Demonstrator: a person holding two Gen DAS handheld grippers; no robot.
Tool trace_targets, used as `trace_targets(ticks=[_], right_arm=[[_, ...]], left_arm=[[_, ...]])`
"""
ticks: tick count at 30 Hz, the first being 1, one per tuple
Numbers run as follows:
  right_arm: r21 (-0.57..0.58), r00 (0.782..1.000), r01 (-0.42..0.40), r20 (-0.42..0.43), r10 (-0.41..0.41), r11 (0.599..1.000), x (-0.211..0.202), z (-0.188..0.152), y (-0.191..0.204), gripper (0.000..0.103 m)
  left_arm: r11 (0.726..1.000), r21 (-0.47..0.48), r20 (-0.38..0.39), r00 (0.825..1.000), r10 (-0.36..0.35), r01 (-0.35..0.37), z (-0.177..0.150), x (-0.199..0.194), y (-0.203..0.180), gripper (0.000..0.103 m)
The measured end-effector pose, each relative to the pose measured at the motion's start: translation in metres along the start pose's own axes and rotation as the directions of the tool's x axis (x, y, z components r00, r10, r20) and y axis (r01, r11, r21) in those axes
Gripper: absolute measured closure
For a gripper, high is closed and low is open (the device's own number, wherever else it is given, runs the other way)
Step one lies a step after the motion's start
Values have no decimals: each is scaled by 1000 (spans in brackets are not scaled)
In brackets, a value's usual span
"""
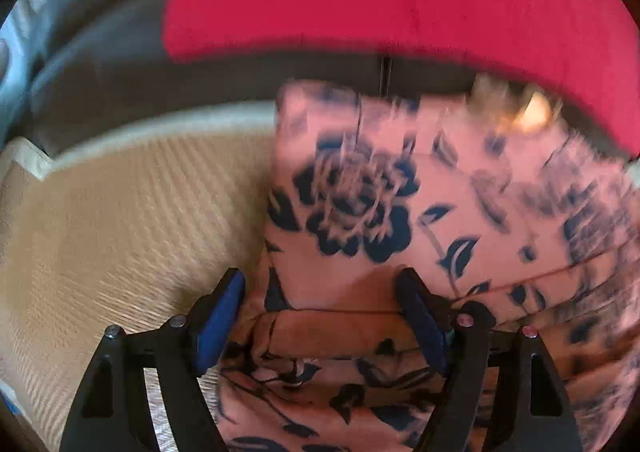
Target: Fold small clothes
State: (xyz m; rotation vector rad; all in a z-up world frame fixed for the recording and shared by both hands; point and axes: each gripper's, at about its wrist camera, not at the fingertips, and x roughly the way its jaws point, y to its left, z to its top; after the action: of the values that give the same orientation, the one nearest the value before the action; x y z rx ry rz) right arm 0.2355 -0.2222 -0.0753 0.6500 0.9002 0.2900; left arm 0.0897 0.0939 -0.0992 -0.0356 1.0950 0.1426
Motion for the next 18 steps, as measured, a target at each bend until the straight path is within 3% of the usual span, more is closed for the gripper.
trace_targets(ticks=[2, 3, 4, 5, 8, 11, 16, 18], right_arm=[[71, 978, -195, -64, 200, 978, 15, 10, -6, 21], [104, 965, -219, -121, 231, 970, 34, 11, -13, 21], [117, 965, -184, -166, 202, 976, 47, 9, -20, 22], [148, 959, -92, -254, 128, 985, 72, 4, -39, 27], [180, 966, -151, -180, 184, 972, 54, 5, -45, 26], [78, 973, -160, -154, 170, 984, 20, -3, -26, 23], [-101, 951, -157, -284, 122, 983, -34, -81, -2, 22], [-52, 916, -231, -347, 199, 972, -54, -120, 7, 22]], left_arm=[[1000, 13, 37, 999, 17, -18, -6, -7, -2, 22], [1000, 1, 35, 999, 15, -15, -8, -10, -1, 22], [1000, -12, 30, 1000, 7, -7, -9, -12, 0, 22], [1000, -19, 22, 1000, 1, -1, -10, -15, 1, 22], [1000, -23, 23, 1000, -6, 7, -13, -29, 7, 22], [1000, -10, 48, 999, 2, -2, -11, -46, 15, 22], [999, -38, 128, 991, -28, 33, -50, -104, 42, 22], [998, -47, 137, 990, -39, 46, -65, -119, 52, 22]])
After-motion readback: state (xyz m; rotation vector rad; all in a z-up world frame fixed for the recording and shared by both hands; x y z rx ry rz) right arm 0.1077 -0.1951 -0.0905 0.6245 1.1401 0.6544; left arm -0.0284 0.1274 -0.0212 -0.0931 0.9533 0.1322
